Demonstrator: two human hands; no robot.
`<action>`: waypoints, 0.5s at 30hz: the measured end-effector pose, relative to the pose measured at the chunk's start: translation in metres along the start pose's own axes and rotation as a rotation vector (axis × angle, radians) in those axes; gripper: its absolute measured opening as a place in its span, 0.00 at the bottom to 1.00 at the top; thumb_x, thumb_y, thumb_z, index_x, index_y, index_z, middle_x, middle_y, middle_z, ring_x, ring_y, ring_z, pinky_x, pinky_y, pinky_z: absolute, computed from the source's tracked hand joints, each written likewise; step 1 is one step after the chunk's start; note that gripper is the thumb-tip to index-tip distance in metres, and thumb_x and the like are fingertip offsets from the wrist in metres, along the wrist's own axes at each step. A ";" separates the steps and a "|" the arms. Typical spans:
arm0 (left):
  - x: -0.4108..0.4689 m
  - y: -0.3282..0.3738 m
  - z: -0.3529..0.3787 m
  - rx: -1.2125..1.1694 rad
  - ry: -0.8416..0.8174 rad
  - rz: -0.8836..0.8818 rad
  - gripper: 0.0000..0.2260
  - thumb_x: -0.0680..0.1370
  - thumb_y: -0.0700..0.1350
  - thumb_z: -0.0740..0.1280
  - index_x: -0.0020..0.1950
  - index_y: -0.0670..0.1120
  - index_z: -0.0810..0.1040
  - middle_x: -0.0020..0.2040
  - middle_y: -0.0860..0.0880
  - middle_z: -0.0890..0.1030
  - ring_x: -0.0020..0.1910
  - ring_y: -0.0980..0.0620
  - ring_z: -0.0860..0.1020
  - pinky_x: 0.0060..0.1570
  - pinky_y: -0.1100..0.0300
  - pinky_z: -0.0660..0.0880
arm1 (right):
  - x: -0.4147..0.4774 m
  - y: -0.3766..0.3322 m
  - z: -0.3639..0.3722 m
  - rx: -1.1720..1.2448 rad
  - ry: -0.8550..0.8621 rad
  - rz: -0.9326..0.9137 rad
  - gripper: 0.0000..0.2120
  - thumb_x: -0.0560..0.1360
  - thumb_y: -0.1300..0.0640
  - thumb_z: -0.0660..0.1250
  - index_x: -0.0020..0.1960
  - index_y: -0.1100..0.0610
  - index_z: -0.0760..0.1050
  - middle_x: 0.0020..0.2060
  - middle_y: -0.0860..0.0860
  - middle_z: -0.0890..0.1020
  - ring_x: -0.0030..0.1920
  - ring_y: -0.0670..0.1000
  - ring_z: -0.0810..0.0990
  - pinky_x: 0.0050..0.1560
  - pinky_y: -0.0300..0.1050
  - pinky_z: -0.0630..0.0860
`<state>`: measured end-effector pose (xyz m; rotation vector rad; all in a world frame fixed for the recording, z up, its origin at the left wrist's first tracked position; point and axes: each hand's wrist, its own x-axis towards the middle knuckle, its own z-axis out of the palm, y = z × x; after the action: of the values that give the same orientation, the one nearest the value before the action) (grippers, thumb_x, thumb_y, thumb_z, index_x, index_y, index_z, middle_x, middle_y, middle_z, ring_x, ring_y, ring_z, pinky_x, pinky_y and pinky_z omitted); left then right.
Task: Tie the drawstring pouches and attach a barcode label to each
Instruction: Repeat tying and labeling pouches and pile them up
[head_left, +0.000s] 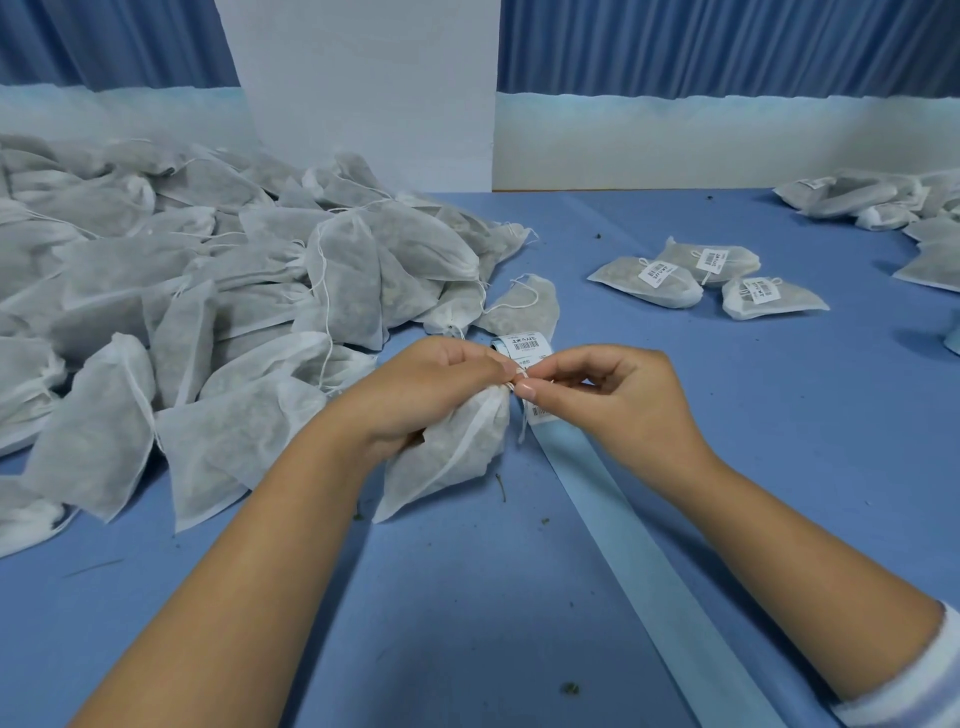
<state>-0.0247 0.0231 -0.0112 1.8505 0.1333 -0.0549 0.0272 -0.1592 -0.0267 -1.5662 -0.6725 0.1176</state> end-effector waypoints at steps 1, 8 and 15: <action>0.001 0.000 0.000 0.011 0.013 -0.004 0.08 0.79 0.48 0.68 0.46 0.51 0.86 0.48 0.55 0.86 0.52 0.58 0.82 0.54 0.66 0.73 | 0.001 0.001 0.000 -0.014 -0.004 0.003 0.08 0.64 0.53 0.79 0.40 0.55 0.85 0.39 0.52 0.86 0.40 0.57 0.83 0.48 0.48 0.81; 0.000 0.001 0.002 0.058 0.077 -0.044 0.08 0.78 0.50 0.68 0.46 0.51 0.86 0.39 0.48 0.78 0.30 0.58 0.70 0.27 0.69 0.65 | 0.004 0.005 0.000 -0.063 -0.013 -0.004 0.03 0.70 0.60 0.76 0.40 0.53 0.84 0.37 0.49 0.86 0.36 0.43 0.79 0.39 0.34 0.75; -0.002 0.001 0.011 -0.236 -0.111 -0.110 0.10 0.83 0.43 0.62 0.51 0.41 0.81 0.35 0.47 0.83 0.33 0.53 0.83 0.33 0.64 0.77 | 0.008 0.007 -0.002 -0.032 -0.025 -0.004 0.04 0.75 0.64 0.70 0.43 0.58 0.82 0.39 0.54 0.85 0.41 0.49 0.81 0.46 0.42 0.78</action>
<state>-0.0264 0.0116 -0.0129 1.5992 0.1570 -0.2090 0.0370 -0.1567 -0.0304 -1.5961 -0.7003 0.1245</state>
